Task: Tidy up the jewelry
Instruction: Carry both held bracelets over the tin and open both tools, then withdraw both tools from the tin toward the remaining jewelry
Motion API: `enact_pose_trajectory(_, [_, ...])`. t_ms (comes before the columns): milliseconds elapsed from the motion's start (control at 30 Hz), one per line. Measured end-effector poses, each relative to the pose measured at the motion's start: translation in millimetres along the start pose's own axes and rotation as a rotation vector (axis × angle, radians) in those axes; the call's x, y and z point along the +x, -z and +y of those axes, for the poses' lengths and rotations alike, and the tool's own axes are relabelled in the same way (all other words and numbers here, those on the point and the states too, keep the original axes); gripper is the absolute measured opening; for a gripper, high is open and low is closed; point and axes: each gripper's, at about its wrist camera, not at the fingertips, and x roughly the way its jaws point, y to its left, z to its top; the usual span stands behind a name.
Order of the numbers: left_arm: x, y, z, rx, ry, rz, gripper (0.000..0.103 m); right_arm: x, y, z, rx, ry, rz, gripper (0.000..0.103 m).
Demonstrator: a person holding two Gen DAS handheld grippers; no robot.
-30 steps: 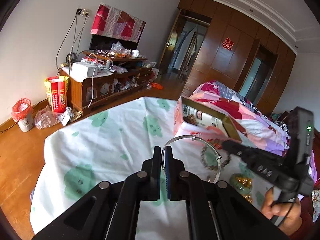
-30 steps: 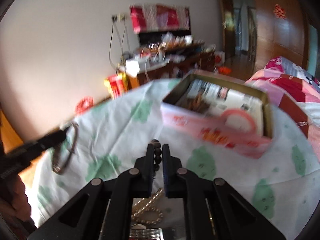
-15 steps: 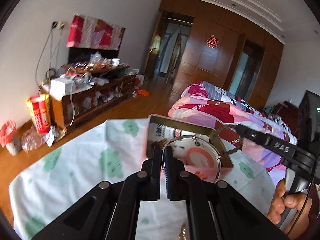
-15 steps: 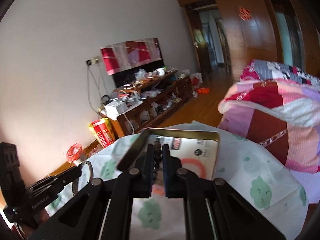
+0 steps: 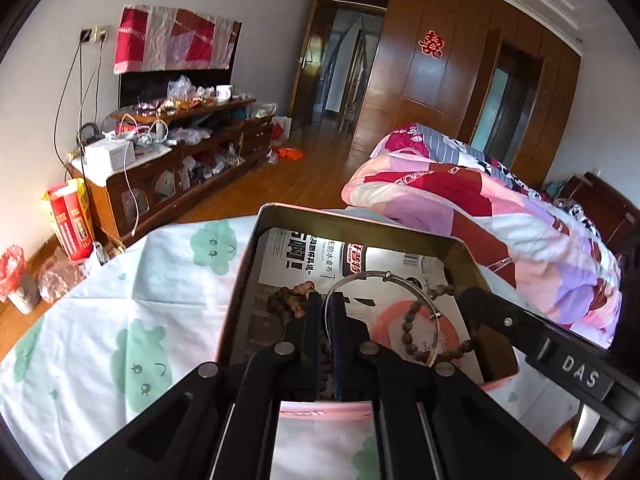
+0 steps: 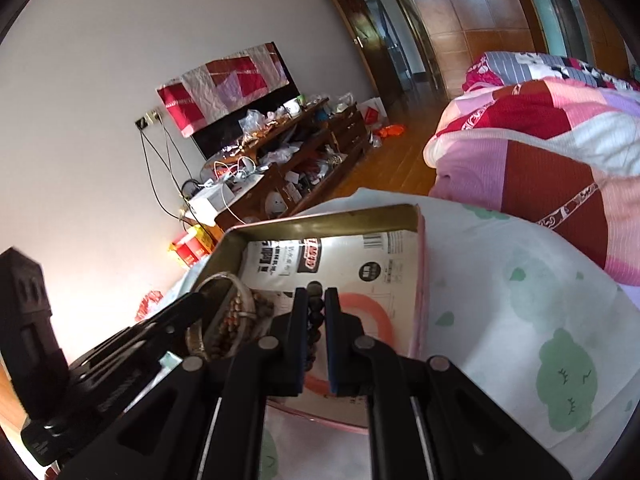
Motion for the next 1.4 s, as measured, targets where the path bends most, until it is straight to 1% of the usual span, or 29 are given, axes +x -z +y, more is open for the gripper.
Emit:
enact_pose_trajectory(67, [2, -1, 3, -0.006, -0.013, -0.004, 0.003, -3, 0, 3, -0.034, 0.024, -0.012, 0.010])
enact_pose_trajectory(167, [11, -1, 6, -0.023, -0.011, 0.034, 0.003, -3, 1, 3, -0.055, 0.046, -0.019, 0.011])
enact_pose_trajectory(233, [14, 0, 7, -0.029, -0.015, 0.045, 0.003, -2, 1, 0, -0.050, 0.052, -0.015, 0.011])
enact_pose_trajectory(300, [17, -1, 7, -0.030, -0.036, 0.057, 0.004, -3, 0, -2, -0.039, 0.060, -0.014, 0.011])
enact_pose_trajectory(367, [21, -1, 6, -0.033, -0.046, 0.074, 0.008, -9, -2, -6, -0.020, 0.061, -0.037, 0.014])
enact_pose_trajectory(433, [21, 0, 3, -0.025, -0.059, 0.077, 0.011, -18, -2, -9, -0.005, 0.075, -0.065, 0.025])
enact_pose_trajectory(467, [20, 0, 0, -0.014, -0.060, 0.078, 0.013, -22, -2, -10, 0.000, 0.087, -0.082, 0.041])
enact_pose_trajectory(500, [19, -1, 0, -0.006, -0.057, 0.076, 0.021, -26, -2, -11, 0.005, 0.101, -0.101, 0.058])
enact_pose_trajectory(533, [17, -1, -2, 0.001, -0.054, 0.068, 0.031, -27, -5, -12, 0.009, 0.114, -0.120, 0.063])
enact_pose_trajectory(567, [14, -1, -3, 0.005, -0.054, 0.054, 0.037, -30, -5, -12, 0.010, 0.123, -0.136, 0.064])
enact_pose_trajectory(600, [10, -1, -4, 0.008, -0.058, 0.033, 0.048, -32, -7, -12, 0.010, 0.129, -0.144, 0.064])
enact_pose_trajectory(633, [7, -2, -3, 0.008, -0.062, 0.015, 0.056, -35, -7, -13, 0.012, 0.147, -0.158, 0.064])
enact_pose_trajectory(667, [3, -3, -3, 0.007, -0.061, -0.011, 0.057, -36, -8, -14, 0.012, 0.164, -0.166, 0.064])
enact_pose_trajectory(700, [1, -4, -2, 0.004, -0.062, -0.029, 0.058, -40, -8, -14, 0.011, 0.197, -0.185, 0.064])
enact_pose_trajectory(767, [-4, -6, 1, -0.005, -0.060, -0.052, 0.059, -44, -9, -13, 0.003, 0.227, -0.211, 0.064])
enact_pose_trajectory(900, [-12, -9, 9, -0.029, -0.072, -0.056, 0.059, -51, -10, -8, -0.033, 0.276, -0.259, 0.064])
enact_pose_trajectory(1000, [-27, -10, 12, -0.039, -0.070, -0.080, 0.059, -50, -7, -2, -0.075, 0.321, -0.264, 0.064])
enact_pose_trajectory(1133, [-49, -4, 16, -0.041, -0.069, -0.094, 0.059, -60, 0, 2, -0.091, 0.339, -0.274, 0.064])
enact_pose_trajectory(1300, [-72, 12, 25, -0.050, -0.064, -0.081, 0.059, -82, 21, 10, -0.141, 0.371, -0.281, 0.064])
enact_pose_trajectory(1400, [-80, 22, 30, -0.051, -0.070, -0.063, 0.059, -94, 36, 10, -0.139, 0.377, -0.276, 0.064])
